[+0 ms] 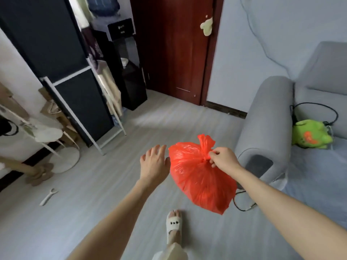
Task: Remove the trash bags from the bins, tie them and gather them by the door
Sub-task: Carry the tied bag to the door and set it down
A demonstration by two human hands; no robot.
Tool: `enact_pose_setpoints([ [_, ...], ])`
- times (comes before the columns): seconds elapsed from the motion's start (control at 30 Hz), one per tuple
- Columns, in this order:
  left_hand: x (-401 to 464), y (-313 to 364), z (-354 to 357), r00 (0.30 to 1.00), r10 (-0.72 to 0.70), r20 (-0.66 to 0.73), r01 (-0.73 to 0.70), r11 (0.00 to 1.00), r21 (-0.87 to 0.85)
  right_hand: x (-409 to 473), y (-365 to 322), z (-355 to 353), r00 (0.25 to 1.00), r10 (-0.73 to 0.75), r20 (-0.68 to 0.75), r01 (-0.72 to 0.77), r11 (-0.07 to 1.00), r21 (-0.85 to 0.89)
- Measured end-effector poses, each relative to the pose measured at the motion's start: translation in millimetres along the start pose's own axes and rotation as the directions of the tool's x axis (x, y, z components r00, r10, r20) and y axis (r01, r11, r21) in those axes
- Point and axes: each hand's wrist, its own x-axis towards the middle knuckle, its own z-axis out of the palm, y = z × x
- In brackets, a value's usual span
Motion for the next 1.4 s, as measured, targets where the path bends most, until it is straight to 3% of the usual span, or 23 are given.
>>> enact_pose_setpoints([
  [0.23,255,39,-11,0.99,0.113,0.085,-0.112,0.994,-0.017,199,-40,-49,0.984,0.146,-0.103,-0.138,0.987,0.081],
  [0.43,420,111,0,0.965,0.224,0.134,-0.22,0.975,-0.039,341,-45,-103,0.974,0.158,-0.163,-0.128,0.975,0.182],
  [0.63,588,187,43,0.95,0.237,0.202,-0.233,0.972,-0.042,521,-25,-155,0.95,0.217,-0.225,-0.158,0.954,0.255],
  [0.97,816,302,95,0.901,0.353,0.251,-0.358,0.933,-0.03,748,32,-216,0.825,0.512,-0.238,-0.384,0.818,0.428],
  [1.13,948,356,205,0.83,0.452,0.327,-0.474,0.881,-0.014,882,124,-191,0.73,0.632,-0.259,-0.509,0.757,0.41],
  [1.3,1065,380,335,0.743,0.615,0.266,-0.662,0.735,0.15,997,249,-140,0.672,0.695,-0.254,-0.59,0.711,0.383],
  [1.4,1124,390,415,0.728,0.632,0.266,-0.684,0.695,0.22,1053,325,-103,0.615,0.748,-0.249,-0.64,0.658,0.396],
])
